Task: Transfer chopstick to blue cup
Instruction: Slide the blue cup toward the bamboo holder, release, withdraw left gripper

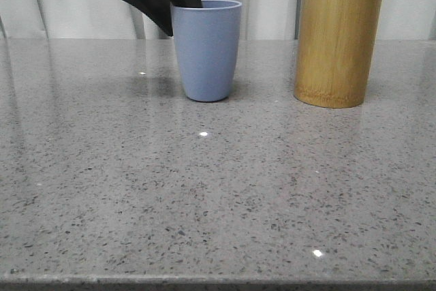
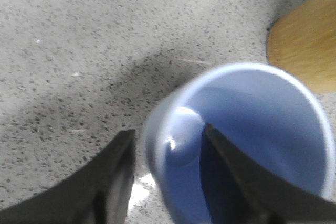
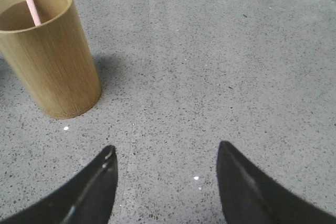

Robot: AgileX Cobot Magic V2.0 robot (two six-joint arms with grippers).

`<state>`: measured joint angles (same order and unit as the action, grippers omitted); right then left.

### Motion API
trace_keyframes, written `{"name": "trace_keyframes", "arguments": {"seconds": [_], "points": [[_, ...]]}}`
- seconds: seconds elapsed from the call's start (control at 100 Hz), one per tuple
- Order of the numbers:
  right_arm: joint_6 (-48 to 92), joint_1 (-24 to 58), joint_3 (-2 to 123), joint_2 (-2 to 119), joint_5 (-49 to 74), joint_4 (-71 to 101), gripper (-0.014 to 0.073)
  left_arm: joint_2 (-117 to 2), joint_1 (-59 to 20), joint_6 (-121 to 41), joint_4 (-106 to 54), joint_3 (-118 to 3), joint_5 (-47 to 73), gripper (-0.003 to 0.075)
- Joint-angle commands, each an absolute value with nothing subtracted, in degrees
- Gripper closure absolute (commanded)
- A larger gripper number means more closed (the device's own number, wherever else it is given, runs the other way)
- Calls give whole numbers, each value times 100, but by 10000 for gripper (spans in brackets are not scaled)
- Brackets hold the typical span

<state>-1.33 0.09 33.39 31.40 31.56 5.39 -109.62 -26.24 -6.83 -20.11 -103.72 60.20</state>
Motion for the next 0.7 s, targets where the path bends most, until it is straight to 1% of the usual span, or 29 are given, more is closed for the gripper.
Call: {"name": "trace_keyframes", "arguments": {"seconds": [0.0,0.29,0.42,0.57,0.69], "points": [[-95,-9,3542,3193,2755,514,160,-10642,-2663,-630,-2261,-10621,5877,395],[-95,-9,3542,3193,2720,514,160,-10125,-2587,-630,-2243,-10725,5523,408],[-95,23,3554,3193,2760,514,160,-9788,-2475,-617,-1953,-10681,5535,409],[-95,152,3589,3203,2773,518,160,-9291,-2239,-468,-1693,-10230,5461,422],[-95,250,3728,3343,2839,541,160,-8718,-1988,-468,-1694,-9487,5196,429]]}}
